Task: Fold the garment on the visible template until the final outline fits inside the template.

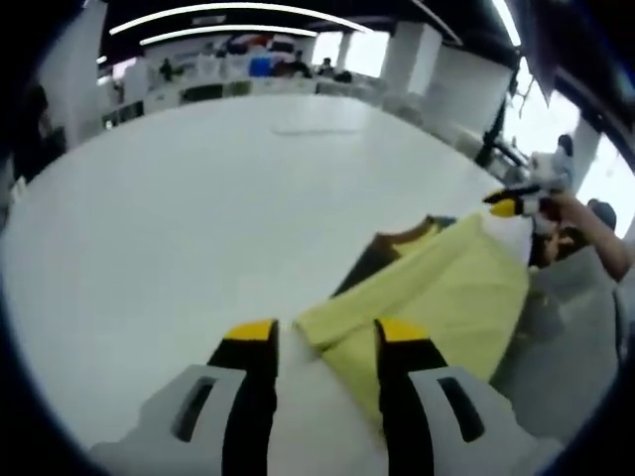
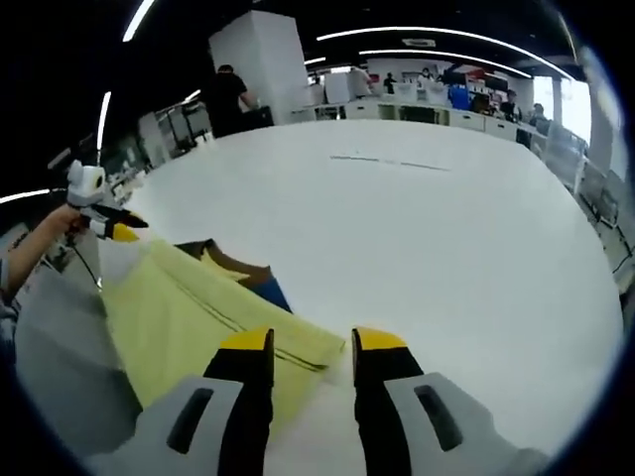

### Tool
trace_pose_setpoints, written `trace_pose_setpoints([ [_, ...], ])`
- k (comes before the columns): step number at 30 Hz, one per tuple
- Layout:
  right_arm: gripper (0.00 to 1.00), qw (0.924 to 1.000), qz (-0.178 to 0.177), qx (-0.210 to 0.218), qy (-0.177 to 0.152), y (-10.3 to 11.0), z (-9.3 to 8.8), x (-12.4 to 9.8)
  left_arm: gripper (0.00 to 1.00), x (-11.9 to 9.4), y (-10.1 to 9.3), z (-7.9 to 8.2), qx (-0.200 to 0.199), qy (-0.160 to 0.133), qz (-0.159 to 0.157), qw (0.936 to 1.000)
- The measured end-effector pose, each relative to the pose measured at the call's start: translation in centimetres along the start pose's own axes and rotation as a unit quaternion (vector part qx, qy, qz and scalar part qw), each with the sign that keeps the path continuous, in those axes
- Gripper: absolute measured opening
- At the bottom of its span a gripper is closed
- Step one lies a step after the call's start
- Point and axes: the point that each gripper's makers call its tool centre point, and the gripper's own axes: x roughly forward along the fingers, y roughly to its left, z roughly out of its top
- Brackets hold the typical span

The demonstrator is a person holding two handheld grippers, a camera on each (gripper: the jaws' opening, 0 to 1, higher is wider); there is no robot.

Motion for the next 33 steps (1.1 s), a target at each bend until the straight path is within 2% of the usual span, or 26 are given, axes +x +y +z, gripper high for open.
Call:
trace_pose_setpoints([
  [3,0.36,1.0,0.005,-0.002,-0.006,0.4,0.4,-0.5,0.41,-0.4,-0.9,0.1,0.01,0.004,-0.015,0.9998],
  [6,0.42,0.9998,0.01,-0.019,-0.002,0.8,0.5,-0.8,0.54,-0.6,-1.4,-0.2,0.028,0.021,-0.018,0.9992],
  [9,0.45,0.9989,0.012,-0.044,0.009,1.1,0.2,-1.2,0.56,-0.8,-1.7,-0.3,0.037,0.027,-0.017,0.9988],
  [12,0.45,0.9987,0.012,-0.049,-0.003,1.5,0.5,-1.7,0.6,-1.1,-2.3,-0.2,0.038,0.028,-0.025,0.9986],
  [16,0.59,0.9977,0.027,-0.059,-0.022,2.6,1.1,-2.2,0.68,-1.4,-2.8,-0.7,0.05,0.039,-0.034,0.9974],
  [21,0.63,0.9974,0.022,-0.066,-0.019,2.6,1.0,-2.4,0.82,-1.8,-3.5,-1.1,0.064,0.049,-0.039,0.996],
  [24,0.68,0.9972,0.025,-0.068,-0.017,2.9,0.9,-2.6,0.83,-2.2,-4.1,-1.0,0.076,0.047,-0.041,0.9951],
  [28,0.8,0.9965,0.034,-0.074,-0.019,3.6,1.0,-2.8,0.89,-2.7,-4.4,-0.7,0.084,0.043,-0.039,0.9948],
  [33,0.86,0.9952,0.035,-0.092,-0.004,4.0,0.7,-3.3,0.92,-3.6,-4.8,-0.3,0.098,0.041,-0.038,0.9936],
])
